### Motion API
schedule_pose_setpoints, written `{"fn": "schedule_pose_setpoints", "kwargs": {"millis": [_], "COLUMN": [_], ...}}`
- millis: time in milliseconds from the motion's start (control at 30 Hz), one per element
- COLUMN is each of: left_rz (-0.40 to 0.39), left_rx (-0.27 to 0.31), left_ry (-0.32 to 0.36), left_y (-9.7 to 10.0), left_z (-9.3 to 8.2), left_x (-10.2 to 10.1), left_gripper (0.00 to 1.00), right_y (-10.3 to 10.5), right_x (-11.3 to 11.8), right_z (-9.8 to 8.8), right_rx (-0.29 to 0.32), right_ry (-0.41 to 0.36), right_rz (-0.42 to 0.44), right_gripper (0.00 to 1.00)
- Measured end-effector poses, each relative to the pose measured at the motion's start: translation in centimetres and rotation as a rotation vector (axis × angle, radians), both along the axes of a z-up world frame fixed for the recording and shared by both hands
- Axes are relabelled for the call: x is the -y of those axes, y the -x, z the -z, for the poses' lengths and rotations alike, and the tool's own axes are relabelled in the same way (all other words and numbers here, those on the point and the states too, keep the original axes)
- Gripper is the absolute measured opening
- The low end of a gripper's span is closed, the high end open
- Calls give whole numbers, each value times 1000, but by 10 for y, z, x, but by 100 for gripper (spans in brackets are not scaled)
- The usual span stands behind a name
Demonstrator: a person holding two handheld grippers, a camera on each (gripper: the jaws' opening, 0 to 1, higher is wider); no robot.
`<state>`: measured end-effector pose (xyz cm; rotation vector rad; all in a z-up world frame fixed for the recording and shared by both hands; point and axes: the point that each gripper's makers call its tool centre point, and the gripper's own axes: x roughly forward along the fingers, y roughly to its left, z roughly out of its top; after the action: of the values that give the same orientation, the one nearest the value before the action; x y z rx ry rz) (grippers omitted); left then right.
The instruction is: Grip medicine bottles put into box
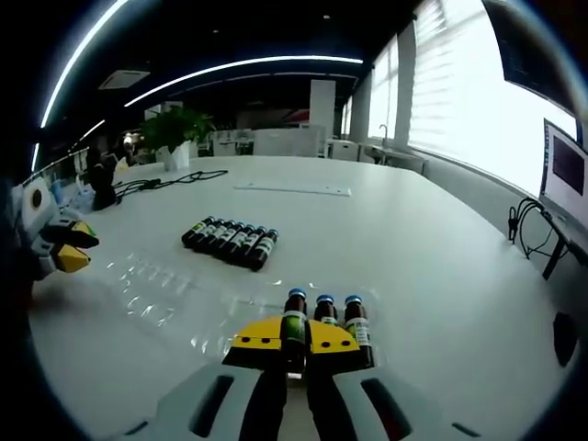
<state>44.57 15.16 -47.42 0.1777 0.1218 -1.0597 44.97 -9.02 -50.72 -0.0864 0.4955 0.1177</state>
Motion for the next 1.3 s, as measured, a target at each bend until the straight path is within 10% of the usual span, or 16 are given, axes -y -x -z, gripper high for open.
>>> {"fn": "schedule_pose_setpoints", "kwargs": {"millis": [1300], "left_rz": [-4], "left_rx": [-5], "left_ry": [-8], "left_y": [-2], "left_z": [3], "left_x": [0], "left_gripper": [11], "right_y": [3], "right_x": [-2], "right_z": [0], "right_rx": [-41], "right_ry": [57], "right_rz": [-67], "right_gripper": [1]}}
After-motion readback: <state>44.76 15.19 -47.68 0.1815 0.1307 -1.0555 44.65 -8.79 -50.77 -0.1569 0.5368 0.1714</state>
